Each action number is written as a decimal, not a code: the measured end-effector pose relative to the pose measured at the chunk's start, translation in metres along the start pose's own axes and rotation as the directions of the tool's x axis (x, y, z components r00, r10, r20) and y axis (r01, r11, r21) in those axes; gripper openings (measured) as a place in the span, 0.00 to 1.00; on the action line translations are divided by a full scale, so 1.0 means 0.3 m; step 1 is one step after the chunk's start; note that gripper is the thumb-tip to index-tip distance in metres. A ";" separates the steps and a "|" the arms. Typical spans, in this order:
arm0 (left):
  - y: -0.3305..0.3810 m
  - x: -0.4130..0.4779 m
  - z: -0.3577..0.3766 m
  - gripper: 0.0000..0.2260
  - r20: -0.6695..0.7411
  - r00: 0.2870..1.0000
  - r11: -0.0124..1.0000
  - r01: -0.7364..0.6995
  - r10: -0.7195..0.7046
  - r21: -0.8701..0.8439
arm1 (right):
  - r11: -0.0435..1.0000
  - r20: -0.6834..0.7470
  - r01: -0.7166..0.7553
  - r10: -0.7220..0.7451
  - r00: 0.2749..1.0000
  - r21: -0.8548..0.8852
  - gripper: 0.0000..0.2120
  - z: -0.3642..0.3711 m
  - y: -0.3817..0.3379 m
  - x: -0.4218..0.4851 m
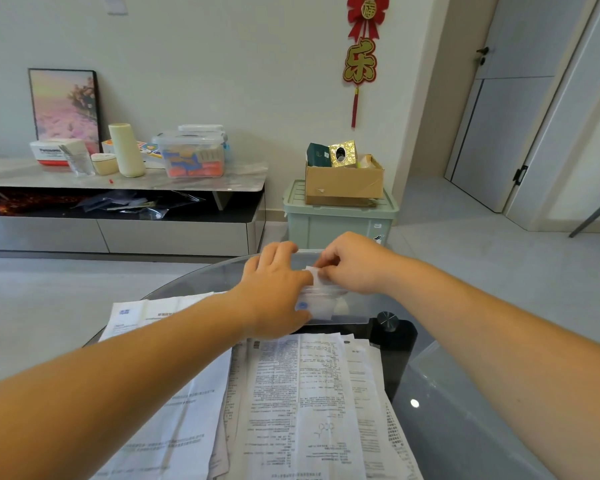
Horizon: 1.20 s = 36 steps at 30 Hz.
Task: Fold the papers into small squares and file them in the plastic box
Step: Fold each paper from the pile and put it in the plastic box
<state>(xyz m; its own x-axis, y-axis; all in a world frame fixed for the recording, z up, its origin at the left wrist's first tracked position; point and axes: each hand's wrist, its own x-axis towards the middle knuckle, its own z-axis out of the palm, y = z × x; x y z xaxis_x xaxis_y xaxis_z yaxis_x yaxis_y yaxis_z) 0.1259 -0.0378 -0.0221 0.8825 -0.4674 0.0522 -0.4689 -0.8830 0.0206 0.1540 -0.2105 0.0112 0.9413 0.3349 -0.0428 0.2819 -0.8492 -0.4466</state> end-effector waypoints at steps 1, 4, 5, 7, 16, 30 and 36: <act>-0.002 -0.003 0.009 0.20 -0.018 1.000 0.999 0.009 -0.010 -0.035 | 1.000 0.028 -0.004 0.004 1.000 0.000 0.11 0.000 -0.005 -0.002; -0.009 -0.003 0.024 0.19 -0.063 0.998 0.995 0.020 -0.026 -0.094 | 0.998 0.127 -0.021 0.014 0.992 0.051 0.14 -0.006 -0.016 -0.010; -0.010 -0.002 0.028 0.19 -0.079 0.996 0.994 0.020 -0.029 -0.111 | 0.998 0.148 -0.029 0.019 0.989 0.064 0.14 -0.008 -0.020 -0.013; -0.012 -0.003 0.032 0.21 -0.136 0.990 0.987 0.010 -0.032 -0.159 | 0.997 0.174 -0.027 0.014 0.985 0.071 0.14 -0.012 -0.025 -0.013; -0.041 -0.020 0.027 0.28 -0.173 0.983 0.997 -0.066 0.058 -0.041 | 0.999 0.265 0.040 -0.033 0.964 -0.020 0.20 0.015 -0.043 -0.029; -0.059 -0.026 -0.007 0.21 -0.122 0.978 0.980 -0.153 0.169 0.128 | 0.995 0.062 0.032 -0.038 0.997 0.099 0.21 0.034 -0.026 -0.047; -0.050 -0.003 -0.021 0.25 -0.062 0.988 0.975 -0.130 0.143 0.177 | 0.992 0.020 0.083 -0.086 0.996 0.098 0.18 0.042 -0.031 -0.056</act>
<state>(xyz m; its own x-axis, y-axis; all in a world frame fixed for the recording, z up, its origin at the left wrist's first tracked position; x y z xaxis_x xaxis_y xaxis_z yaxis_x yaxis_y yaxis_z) 0.1319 -0.0237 -0.0162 0.8023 -0.5855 0.1164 -0.5659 -0.8080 -0.1638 0.1331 -0.2030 0.0047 0.9097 0.4147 -0.0223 0.3398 -0.7741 -0.5342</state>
